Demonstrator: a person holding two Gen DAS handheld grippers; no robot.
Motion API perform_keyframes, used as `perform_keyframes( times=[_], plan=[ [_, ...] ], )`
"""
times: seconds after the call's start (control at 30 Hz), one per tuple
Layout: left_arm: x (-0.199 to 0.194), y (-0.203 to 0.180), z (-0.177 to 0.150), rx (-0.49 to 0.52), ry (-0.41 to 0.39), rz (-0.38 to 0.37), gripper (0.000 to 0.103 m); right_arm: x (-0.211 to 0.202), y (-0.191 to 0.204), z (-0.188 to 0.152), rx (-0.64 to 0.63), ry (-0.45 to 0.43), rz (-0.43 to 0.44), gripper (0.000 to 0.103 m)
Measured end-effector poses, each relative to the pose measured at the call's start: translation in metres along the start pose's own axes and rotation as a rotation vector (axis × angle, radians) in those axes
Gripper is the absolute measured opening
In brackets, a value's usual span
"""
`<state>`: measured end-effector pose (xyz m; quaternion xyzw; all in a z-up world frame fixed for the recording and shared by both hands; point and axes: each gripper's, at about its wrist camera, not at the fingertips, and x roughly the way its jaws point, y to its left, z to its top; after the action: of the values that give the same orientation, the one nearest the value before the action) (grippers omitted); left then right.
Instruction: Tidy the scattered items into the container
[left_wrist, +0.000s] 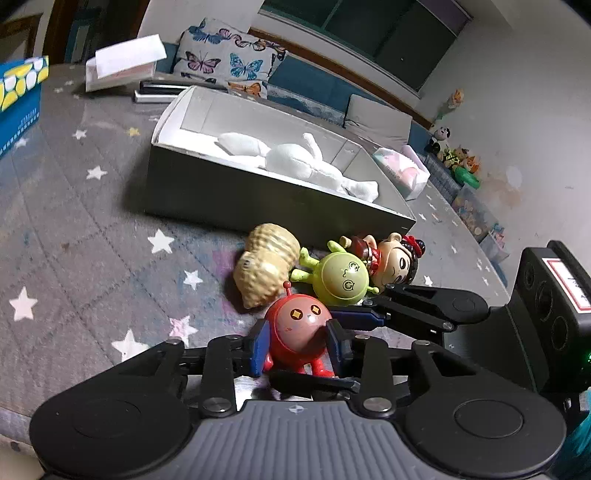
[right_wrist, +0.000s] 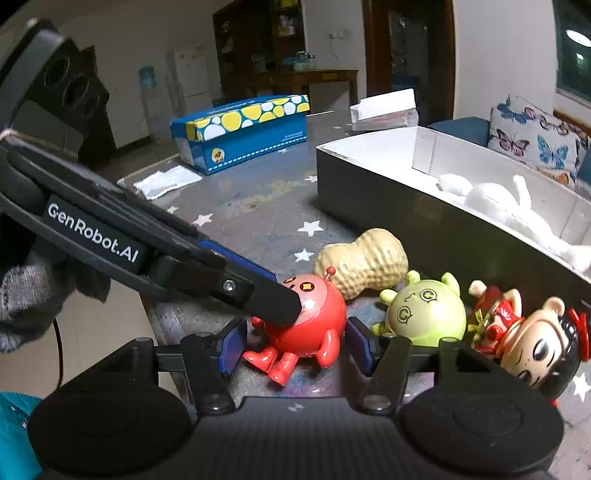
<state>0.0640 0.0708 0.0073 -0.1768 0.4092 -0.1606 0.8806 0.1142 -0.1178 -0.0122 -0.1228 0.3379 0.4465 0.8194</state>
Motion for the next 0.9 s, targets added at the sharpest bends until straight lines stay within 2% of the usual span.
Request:
perform_keyframes(
  times=[0.2, 0.27, 0.37, 0.67, 0.9],
  plan=[
    [0.005, 0.011, 0.001, -0.068, 0.017, -0.039, 0.044, 0.001, -0.004, -0.002, 0.044, -0.011, -0.006, 0.055],
    [0.008, 0.012, 0.0, -0.087, 0.028, -0.039, 0.047, -0.001, -0.005, -0.003, 0.058, -0.026, -0.006, 0.049],
    [0.008, 0.013, 0.001, -0.098, 0.026, -0.043, 0.047, -0.002, -0.007, -0.004, 0.07, -0.03, -0.004, 0.048],
    [-0.007, -0.007, 0.003, -0.018, -0.015, -0.033, 0.045, -0.018, -0.002, -0.001, 0.052, -0.075, -0.02, 0.048],
    [-0.011, -0.034, 0.035, 0.073, -0.075, -0.051, 0.045, -0.044, -0.015, 0.019, 0.04, -0.166, -0.087, 0.048]
  ],
)
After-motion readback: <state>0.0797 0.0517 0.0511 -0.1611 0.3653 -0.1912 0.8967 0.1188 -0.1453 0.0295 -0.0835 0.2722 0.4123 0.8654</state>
